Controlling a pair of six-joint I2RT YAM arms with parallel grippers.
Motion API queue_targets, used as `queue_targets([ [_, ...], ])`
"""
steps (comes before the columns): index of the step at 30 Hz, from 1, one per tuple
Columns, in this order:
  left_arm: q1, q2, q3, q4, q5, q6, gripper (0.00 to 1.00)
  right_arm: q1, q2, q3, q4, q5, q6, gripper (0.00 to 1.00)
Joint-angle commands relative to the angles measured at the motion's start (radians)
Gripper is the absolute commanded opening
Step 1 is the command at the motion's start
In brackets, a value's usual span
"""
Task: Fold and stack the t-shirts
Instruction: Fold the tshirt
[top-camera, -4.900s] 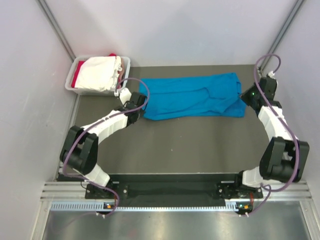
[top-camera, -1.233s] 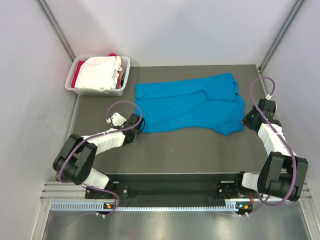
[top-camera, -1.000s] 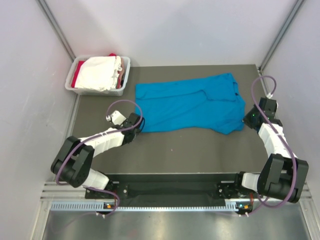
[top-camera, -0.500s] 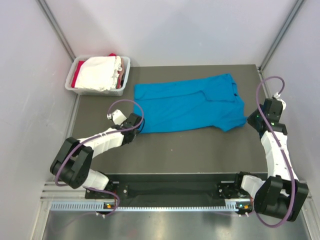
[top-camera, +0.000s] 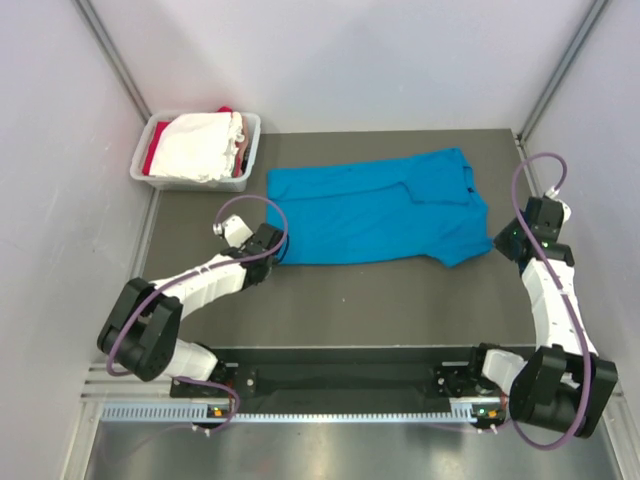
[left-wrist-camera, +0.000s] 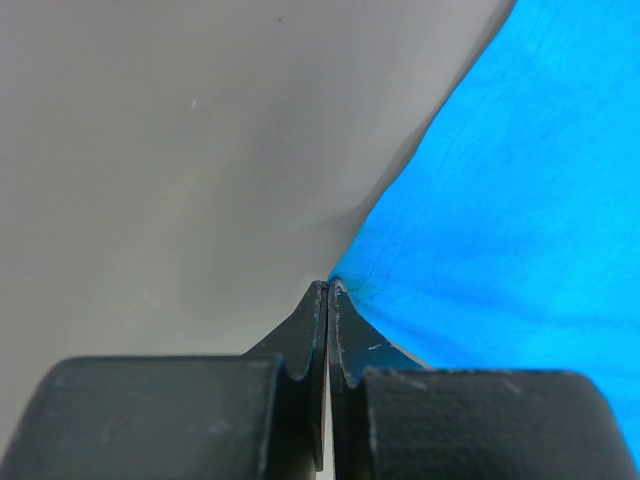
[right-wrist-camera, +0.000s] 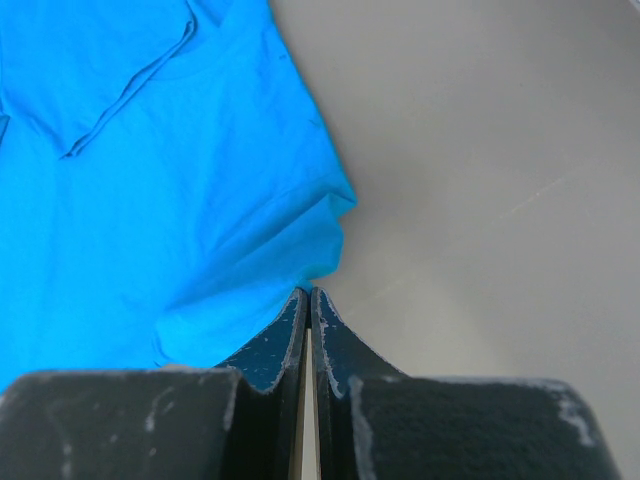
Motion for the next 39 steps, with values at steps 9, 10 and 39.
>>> queue_targets([
  [9, -0.003, 0.042, 0.110, -0.074, -0.054, 0.015, 0.00, -0.008, 0.134, 0.214, 0.095, 0.000, 0.020, 0.00],
  [10, -0.003, 0.044, 0.118, -0.075, -0.055, 0.023, 0.00, -0.007, 0.151, 0.227, 0.097, 0.000, 0.018, 0.00],
  [39, -0.001, 0.188, 0.326, -0.057, -0.192, 0.202, 0.00, 0.079, 0.412, 0.452, 0.177, -0.044, -0.003, 0.00],
])
